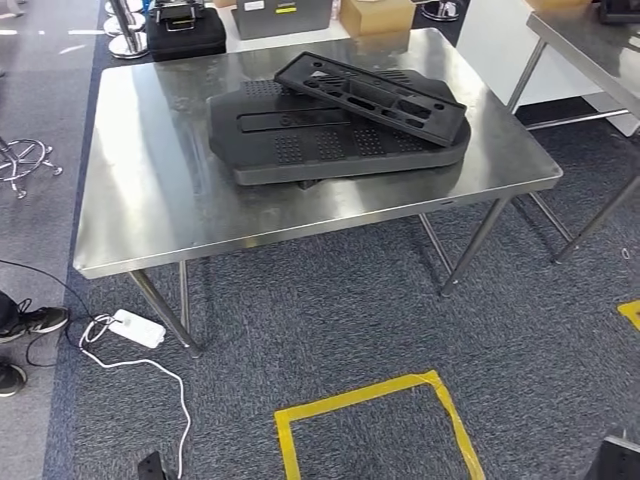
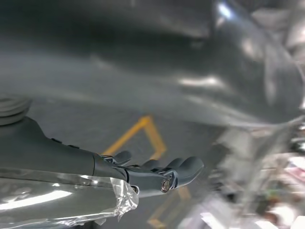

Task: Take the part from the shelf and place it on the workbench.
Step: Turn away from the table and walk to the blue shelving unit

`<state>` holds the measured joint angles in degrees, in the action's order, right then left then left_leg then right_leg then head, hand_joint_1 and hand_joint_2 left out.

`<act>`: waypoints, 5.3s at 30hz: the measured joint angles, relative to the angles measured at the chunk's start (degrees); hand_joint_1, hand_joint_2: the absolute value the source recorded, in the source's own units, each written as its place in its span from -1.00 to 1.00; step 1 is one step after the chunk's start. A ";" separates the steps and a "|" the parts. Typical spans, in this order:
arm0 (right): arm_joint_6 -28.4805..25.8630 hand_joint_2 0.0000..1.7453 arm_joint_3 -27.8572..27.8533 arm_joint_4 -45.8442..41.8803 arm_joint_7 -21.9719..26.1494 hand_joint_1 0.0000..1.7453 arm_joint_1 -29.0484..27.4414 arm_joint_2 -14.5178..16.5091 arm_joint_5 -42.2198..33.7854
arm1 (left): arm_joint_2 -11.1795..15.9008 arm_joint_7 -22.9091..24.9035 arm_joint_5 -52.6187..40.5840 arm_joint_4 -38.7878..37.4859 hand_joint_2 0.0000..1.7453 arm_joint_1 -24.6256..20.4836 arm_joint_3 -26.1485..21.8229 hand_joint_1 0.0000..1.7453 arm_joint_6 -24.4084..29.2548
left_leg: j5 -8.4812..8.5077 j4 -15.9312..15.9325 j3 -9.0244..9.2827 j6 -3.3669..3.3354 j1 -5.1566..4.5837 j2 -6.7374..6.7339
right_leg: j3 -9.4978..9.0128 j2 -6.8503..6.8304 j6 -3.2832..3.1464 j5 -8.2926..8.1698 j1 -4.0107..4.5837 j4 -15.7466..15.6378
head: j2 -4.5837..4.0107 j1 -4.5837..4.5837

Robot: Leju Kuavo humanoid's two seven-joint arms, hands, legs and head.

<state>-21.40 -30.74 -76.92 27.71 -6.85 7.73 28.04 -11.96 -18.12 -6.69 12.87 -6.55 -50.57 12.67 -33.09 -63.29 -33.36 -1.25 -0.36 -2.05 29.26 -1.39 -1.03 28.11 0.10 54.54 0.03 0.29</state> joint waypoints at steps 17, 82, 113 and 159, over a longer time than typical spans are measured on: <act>-0.01 -1.00 -18.69 45.21 1.14 -1.00 9.04 -4.28 4.02 | -0.08 0.68 0.04 0.00 -1.00 -0.06 -0.66 -1.00 0.51 | 3.35 5.00 2.58 -1.23 0.84 1.30 | 9.70 2.23 3.24 6.46 -0.73 15.99 | 0.01 -0.15; 3.55 -1.00 -23.44 63.39 -23.23 -1.00 10.06 0.92 13.29 | 0.13 1.80 0.04 0.00 -1.00 0.21 -2.04 -1.00 1.45 | 3.61 4.57 1.56 -0.51 1.46 1.30 | 10.26 2.35 3.45 7.70 -0.46 17.23 | -0.01 -0.31; 3.60 -1.00 -21.79 63.67 -24.28 -1.00 9.79 1.61 16.23 | 0.14 1.37 0.02 0.00 -1.00 0.42 -3.10 -1.00 1.67 | 3.24 4.83 1.97 -0.67 1.32 0.68 | 11.19 1.88 4.06 7.68 -0.73 19.20 | 0.01 -0.33; 4.68 -1.00 -21.15 63.72 -24.84 -1.00 9.92 1.49 18.16 | 0.32 0.11 0.00 0.00 -1.00 0.56 -3.37 -1.00 -0.78 | -6.31 -11.67 -3.50 1.83 1.32 1.41 | 3.98 3.35 0.51 -0.39 -0.43 3.62 | -0.01 -0.01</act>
<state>-16.72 -51.89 -13.20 2.87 3.07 9.22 46.20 -11.63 -18.02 -6.69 12.87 -6.00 -53.93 11.89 -39.40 -74.96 -36.86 0.58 0.96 -0.64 33.25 1.96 -0.52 27.72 -0.33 58.16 0.03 0.28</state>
